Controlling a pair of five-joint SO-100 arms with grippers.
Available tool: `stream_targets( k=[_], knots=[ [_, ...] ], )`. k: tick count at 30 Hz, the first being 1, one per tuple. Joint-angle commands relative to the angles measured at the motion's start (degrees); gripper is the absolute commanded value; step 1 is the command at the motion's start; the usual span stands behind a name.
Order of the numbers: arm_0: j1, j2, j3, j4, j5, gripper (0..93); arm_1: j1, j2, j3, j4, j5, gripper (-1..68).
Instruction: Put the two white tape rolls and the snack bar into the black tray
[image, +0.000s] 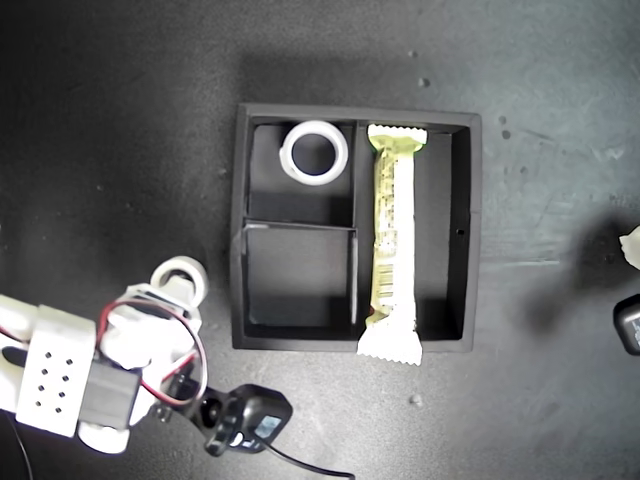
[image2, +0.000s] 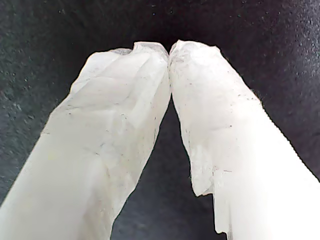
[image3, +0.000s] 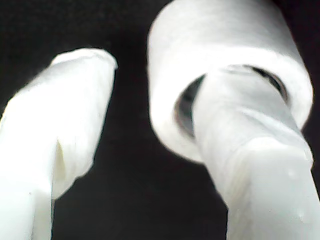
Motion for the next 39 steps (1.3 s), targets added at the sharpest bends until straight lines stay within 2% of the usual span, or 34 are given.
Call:
stream_targets(
  k=[1, 5, 12, 20, 26, 31, 35, 39],
  knots=[
    [0.44, 0.18, -1.67, 0.35, -0.62, 13.0, 0.26, 1.23, 2.46, -0.7, 5.8, -0.5],
    [0.7, 2.2, -1.14, 0.7, -0.7, 12.8, 0.7, 13.27, 7.38, 3.25, 8.35, -0.5],
    [0.7, 2.9, 2.02, -2.46, -0.7, 12.9, 1.93, 43.15, 15.38, 18.63, 11.16, -0.5],
    [0.18, 1.41, 6.59, -9.49, -0.53, 12.3, 4.22, 43.86, 15.38, 20.3, 13.45, -0.4],
    [-0.62, -0.88, 7.73, -9.84, -2.37, 0.2, 4.66, 43.86, 15.47, 21.01, 14.24, 0.7],
    [-0.79, -1.76, 7.29, -10.11, -1.58, 0.2, 3.96, 43.33, 15.47, 20.74, 17.58, 7.2],
    [-0.79, -0.62, 7.29, -10.02, -0.62, 0.2, 4.83, 43.86, 15.47, 22.41, 13.71, 7.2],
    [-1.14, 1.14, 7.47, -9.58, 0.44, 0.2, 2.9, 43.86, 15.47, 22.41, 13.18, 7.2]
  ],
)
